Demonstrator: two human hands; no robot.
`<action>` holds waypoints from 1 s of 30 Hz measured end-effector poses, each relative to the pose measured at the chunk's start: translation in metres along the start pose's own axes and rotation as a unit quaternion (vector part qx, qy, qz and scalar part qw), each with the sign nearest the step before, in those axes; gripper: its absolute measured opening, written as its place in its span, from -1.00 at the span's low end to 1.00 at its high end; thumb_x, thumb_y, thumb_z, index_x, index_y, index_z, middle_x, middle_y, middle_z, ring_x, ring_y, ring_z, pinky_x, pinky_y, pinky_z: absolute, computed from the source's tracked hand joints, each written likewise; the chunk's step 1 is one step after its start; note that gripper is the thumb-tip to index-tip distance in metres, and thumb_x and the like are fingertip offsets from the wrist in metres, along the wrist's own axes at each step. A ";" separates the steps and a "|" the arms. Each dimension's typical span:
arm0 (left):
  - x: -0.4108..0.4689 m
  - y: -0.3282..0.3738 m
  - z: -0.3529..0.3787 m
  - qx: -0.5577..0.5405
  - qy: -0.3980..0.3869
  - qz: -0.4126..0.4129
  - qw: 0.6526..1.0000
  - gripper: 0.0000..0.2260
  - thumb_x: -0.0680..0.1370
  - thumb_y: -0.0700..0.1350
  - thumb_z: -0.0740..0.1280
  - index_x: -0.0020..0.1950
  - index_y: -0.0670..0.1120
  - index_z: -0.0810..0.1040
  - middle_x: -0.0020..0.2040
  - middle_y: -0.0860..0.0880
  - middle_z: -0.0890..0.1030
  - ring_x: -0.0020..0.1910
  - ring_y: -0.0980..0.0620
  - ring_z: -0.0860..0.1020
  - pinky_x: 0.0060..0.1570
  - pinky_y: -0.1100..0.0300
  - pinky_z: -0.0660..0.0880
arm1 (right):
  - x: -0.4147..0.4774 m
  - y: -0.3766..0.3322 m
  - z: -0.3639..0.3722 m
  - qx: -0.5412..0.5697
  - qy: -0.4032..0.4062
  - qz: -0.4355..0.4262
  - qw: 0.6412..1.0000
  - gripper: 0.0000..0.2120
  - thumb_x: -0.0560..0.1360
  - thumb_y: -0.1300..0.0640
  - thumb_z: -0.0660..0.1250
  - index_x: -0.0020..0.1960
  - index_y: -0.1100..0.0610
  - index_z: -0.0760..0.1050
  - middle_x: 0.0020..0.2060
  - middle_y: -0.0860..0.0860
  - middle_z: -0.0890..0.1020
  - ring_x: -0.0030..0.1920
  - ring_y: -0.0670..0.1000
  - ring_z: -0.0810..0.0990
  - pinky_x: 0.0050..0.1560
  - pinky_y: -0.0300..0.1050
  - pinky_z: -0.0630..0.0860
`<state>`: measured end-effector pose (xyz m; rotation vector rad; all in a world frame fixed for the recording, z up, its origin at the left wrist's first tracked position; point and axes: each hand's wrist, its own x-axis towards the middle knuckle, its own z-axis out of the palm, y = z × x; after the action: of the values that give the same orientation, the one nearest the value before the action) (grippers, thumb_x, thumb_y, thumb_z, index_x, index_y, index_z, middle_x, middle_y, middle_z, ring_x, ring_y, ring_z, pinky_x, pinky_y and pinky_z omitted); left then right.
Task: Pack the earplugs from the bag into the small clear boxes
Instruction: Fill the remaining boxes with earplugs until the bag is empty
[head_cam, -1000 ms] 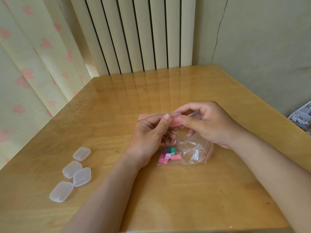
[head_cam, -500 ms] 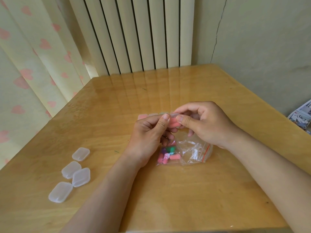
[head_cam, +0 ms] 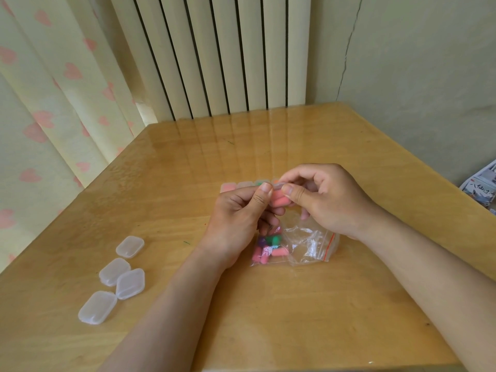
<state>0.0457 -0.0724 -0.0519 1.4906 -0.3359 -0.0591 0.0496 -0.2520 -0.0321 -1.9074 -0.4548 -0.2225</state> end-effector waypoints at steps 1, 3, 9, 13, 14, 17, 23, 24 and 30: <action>0.000 0.000 0.000 -0.001 0.002 0.001 1.000 -0.70 0.65 -0.06 0.25 -0.03 -0.19 0.71 -0.23 -0.17 0.64 -0.35 -0.03 0.55 -0.38 0.16 0.47 | 0.000 0.000 0.000 0.002 0.000 0.001 1.000 -0.91 0.57 0.20 0.38 0.01 0.16 0.66 -0.16 0.14 0.71 -0.13 0.23 0.67 -0.35 0.01 0.61; 0.000 0.001 0.000 0.001 0.012 0.005 1.000 -0.72 0.65 -0.08 0.26 -0.03 -0.21 0.71 -0.21 -0.21 0.65 -0.35 -0.03 0.56 -0.40 0.17 0.46 | -0.001 -0.001 0.001 0.007 0.000 0.003 1.000 -0.92 0.57 0.20 0.38 0.01 0.15 0.66 -0.17 0.10 0.71 -0.14 0.20 0.68 -0.37 -0.02 0.62; 0.000 0.002 0.000 0.012 0.035 0.031 0.999 -0.84 0.61 -0.15 0.35 -0.02 -0.11 0.73 -0.15 -0.11 0.70 -0.32 -0.02 0.58 -0.40 0.16 0.44 | -0.002 -0.005 0.000 0.044 -0.016 0.016 0.999 -0.93 0.55 0.26 0.41 0.00 0.16 0.66 -0.20 -0.05 0.73 -0.17 -0.10 0.70 -0.25 -0.15 0.61; -0.002 0.004 0.000 0.062 0.059 0.050 0.995 -0.90 0.55 -0.20 0.42 0.02 -0.14 0.73 -0.11 -0.07 0.71 -0.27 0.08 0.60 -0.35 0.28 0.46 | -0.003 -0.006 0.002 0.050 -0.010 0.022 0.998 -0.92 0.48 0.23 0.49 -0.03 0.17 0.67 -0.15 0.04 0.75 -0.11 -0.03 0.73 0.01 -0.01 0.65; -0.002 0.005 0.000 0.078 0.065 0.052 0.993 -0.89 0.55 -0.20 0.43 0.05 -0.13 0.72 -0.12 -0.07 0.71 -0.27 0.12 0.60 -0.33 0.32 0.47 | -0.003 -0.006 0.002 0.055 -0.010 0.025 0.998 -0.88 0.45 0.18 0.52 -0.03 0.16 0.67 -0.14 0.05 0.76 -0.08 0.00 0.74 0.08 0.05 0.65; 0.000 0.005 -0.008 0.162 0.119 0.070 0.977 -0.82 0.59 -0.17 0.37 0.16 -0.06 0.68 -0.13 -0.01 0.70 -0.22 0.18 0.63 -0.22 0.34 0.48 | -0.003 -0.005 0.004 0.049 0.008 0.049 0.998 -0.71 0.31 -0.02 0.58 -0.05 0.10 0.68 -0.14 0.01 0.76 -0.06 -0.03 0.74 0.12 0.09 0.64; 0.014 0.016 -0.039 0.355 0.184 0.114 0.909 -0.77 0.56 -0.25 0.27 0.12 -0.08 0.66 -0.07 0.03 0.68 -0.09 0.09 0.63 -0.02 0.11 0.59 | 0.003 0.008 0.019 -0.127 0.041 0.068 0.989 -0.90 0.40 -0.03 0.57 -0.11 -0.08 0.70 -0.18 -0.17 0.72 -0.17 -0.23 0.67 -0.09 -0.16 0.63; 0.015 0.018 -0.041 0.380 0.180 0.128 0.898 -0.77 0.56 -0.24 0.27 0.12 -0.10 0.66 -0.06 0.02 0.68 -0.09 0.08 0.62 -0.03 0.12 0.58 | 0.003 0.008 0.022 -0.143 0.035 0.062 0.987 -0.90 0.41 -0.02 0.56 -0.09 -0.07 0.70 -0.20 -0.19 0.71 -0.18 -0.24 0.66 -0.12 -0.19 0.62; 0.010 0.003 -0.063 0.455 0.178 0.152 0.859 -0.81 0.51 -0.24 0.30 0.03 -0.15 0.68 -0.11 -0.05 0.67 -0.18 0.01 0.57 -0.17 0.18 0.47 | 0.002 0.000 0.030 -0.179 -0.021 0.047 0.983 -0.93 0.49 0.03 0.50 -0.05 0.00 0.70 -0.50 -0.43 0.52 -0.33 -0.25 0.62 -0.18 -0.29 0.46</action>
<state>0.0707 -0.0136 -0.0501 2.3109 -0.3046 0.7166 0.0499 -0.2235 -0.0426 -2.2831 -0.3699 -0.2121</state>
